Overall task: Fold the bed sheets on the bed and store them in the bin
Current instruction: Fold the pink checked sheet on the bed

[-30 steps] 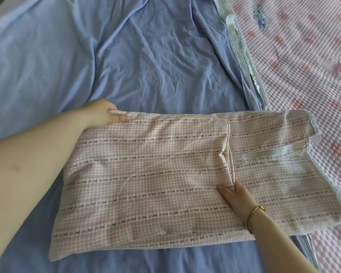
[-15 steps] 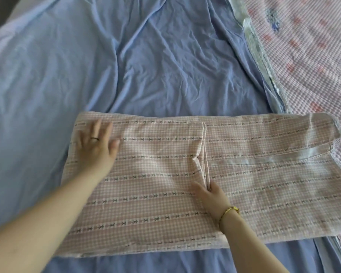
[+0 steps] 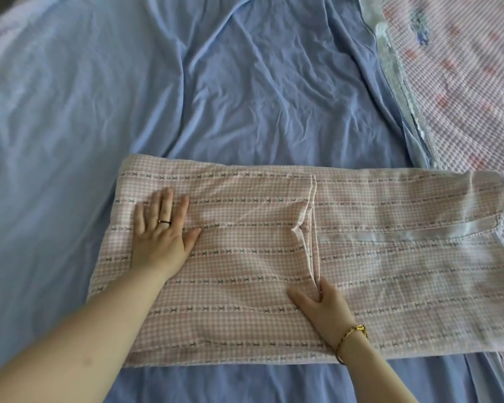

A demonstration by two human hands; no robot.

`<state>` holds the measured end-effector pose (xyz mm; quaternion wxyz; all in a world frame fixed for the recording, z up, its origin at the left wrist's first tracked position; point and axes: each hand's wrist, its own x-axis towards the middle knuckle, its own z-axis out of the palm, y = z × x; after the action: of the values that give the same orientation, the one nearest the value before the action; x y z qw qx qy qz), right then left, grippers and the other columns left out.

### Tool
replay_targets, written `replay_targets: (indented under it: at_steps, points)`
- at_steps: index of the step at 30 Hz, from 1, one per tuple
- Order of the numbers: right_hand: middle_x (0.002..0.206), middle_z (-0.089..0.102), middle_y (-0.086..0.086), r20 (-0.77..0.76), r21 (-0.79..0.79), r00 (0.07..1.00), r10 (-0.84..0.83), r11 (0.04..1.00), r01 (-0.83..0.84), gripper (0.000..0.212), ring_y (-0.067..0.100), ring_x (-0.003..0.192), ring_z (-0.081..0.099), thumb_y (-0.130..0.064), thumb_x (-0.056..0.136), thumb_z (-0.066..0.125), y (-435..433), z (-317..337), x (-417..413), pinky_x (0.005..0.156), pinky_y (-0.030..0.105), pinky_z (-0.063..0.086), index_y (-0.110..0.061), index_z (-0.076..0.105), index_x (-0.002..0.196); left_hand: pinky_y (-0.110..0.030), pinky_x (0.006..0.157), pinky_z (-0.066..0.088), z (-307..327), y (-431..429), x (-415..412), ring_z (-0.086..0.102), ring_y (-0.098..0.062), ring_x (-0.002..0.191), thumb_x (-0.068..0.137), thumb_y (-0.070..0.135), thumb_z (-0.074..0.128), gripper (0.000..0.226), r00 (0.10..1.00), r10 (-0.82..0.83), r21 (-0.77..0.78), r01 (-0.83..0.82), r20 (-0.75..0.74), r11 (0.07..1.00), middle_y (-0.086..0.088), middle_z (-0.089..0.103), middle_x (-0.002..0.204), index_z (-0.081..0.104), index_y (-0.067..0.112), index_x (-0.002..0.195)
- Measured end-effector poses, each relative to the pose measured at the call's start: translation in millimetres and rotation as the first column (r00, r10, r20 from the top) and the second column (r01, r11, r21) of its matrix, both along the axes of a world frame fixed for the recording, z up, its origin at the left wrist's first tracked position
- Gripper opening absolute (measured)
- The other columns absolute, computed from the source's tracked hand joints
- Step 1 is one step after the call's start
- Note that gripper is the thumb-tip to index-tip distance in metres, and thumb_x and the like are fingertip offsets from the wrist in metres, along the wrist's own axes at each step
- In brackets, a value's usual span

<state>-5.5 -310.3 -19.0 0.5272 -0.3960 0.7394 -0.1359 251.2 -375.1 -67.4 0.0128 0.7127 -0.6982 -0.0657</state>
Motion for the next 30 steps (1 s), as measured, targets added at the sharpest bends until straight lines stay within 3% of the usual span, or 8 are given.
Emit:
replay_targets:
  at_steps: [4,9,12,14,20,24,26,30]
  points:
    - [0.072,0.060,-0.010,0.012,-0.036,1.000,0.028,0.999,-0.028,0.017,0.001,0.066,0.054,-0.016,0.088,0.059,-0.9,2.4,-10.1,0.052,0.005,0.042,-0.023,0.053,0.074,-0.022,0.095,-0.035,11.1,-1.2,0.3,-0.002,-0.026,0.144,0.074,0.063,0.001,0.086,1.000,0.017,0.052,-0.015,-0.025,0.999,-0.009,0.002,0.156,0.013,0.020,0.148]
    - [0.073,0.056,0.003,0.105,0.034,0.984,-0.142,0.990,0.139,0.019,0.015,0.065,0.053,-0.024,0.088,0.059,-5.1,4.7,-12.8,0.059,0.019,0.046,-0.009,0.052,0.078,-0.021,0.106,-0.021,21.0,4.3,6.0,0.036,-0.043,0.129,0.083,0.051,0.027,0.071,0.999,-0.030,0.081,0.031,-0.015,0.996,-0.026,0.038,0.141,0.046,0.006,0.135]
    - [0.082,0.060,0.000,0.177,0.071,0.966,-0.187,0.982,0.177,0.016,0.014,0.071,0.057,-0.028,0.087,0.061,-29.6,9.0,-4.1,0.060,0.024,0.047,-0.015,0.051,0.090,-0.023,0.104,-0.026,22.8,7.4,-4.6,0.011,-0.032,0.142,0.078,0.060,0.011,0.083,0.998,0.055,0.065,-0.052,-0.033,0.997,-0.017,0.016,0.153,0.027,0.015,0.145]
    - [0.075,0.054,-0.002,0.115,-0.017,0.987,-0.115,0.993,0.118,0.013,0.011,0.063,0.051,-0.021,0.089,0.058,-43.9,10.0,4.2,0.054,0.021,0.042,-0.019,0.048,0.081,-0.031,0.109,-0.019,24.2,7.7,-13.6,-0.007,-0.024,0.144,0.082,0.062,0.009,0.078,0.993,0.102,0.120,-0.094,-0.055,0.988,-0.009,-0.003,0.156,0.009,0.022,0.148]
    - [0.060,0.044,0.002,-0.015,-0.341,0.993,-0.117,0.934,0.105,0.024,0.008,0.052,0.040,-0.013,0.090,0.053,-61.6,49.5,-55.2,0.044,0.014,0.031,-0.009,0.047,0.067,-0.033,0.111,-0.010,48.0,0.2,-73.3,-0.003,-0.021,0.144,0.059,0.068,-0.006,0.100,0.981,0.065,0.105,-0.046,-0.182,0.993,-0.007,0.001,0.157,0.006,0.025,0.148]
    - [0.074,0.055,0.011,-0.056,-0.383,0.968,-0.245,0.901,0.205,0.021,0.018,0.068,0.049,-0.015,0.090,0.055,-59.3,70.1,-146.6,0.057,0.027,0.039,0.005,0.060,0.090,-0.031,0.110,-0.015,57.0,-5.0,-140.2,-0.010,-0.020,0.143,0.074,0.072,0.008,0.088,0.985,-0.063,0.120,0.082,-0.159,0.989,-0.005,-0.009,0.156,-0.002,0.025,0.148]
    - [0.072,0.058,0.006,-0.097,-0.369,0.950,-0.296,0.898,0.242,0.014,0.020,0.069,0.052,-0.017,0.090,0.055,-54.3,76.0,-197.2,0.068,0.033,0.046,-0.004,0.061,0.088,-0.034,0.112,-0.013,53.8,-3.9,-178.4,-0.012,-0.020,0.143,0.091,0.060,0.024,0.073,0.988,-0.088,0.161,0.108,-0.124,0.981,-0.004,-0.013,0.156,-0.004,0.025,0.148]
    - [0.073,0.059,0.001,-0.093,-0.304,0.929,-0.357,0.899,0.315,0.011,0.024,0.076,0.056,-0.021,0.090,0.056,-52.5,61.2,-248.6,0.078,0.039,0.049,-0.016,0.061,0.098,-0.038,0.112,-0.014,43.3,-0.2,-219.0,-0.015,-0.019,0.143,0.094,0.055,0.020,0.067,0.994,-0.104,0.252,0.108,-0.030,0.962,-0.003,-0.014,0.156,-0.007,0.026,0.148]
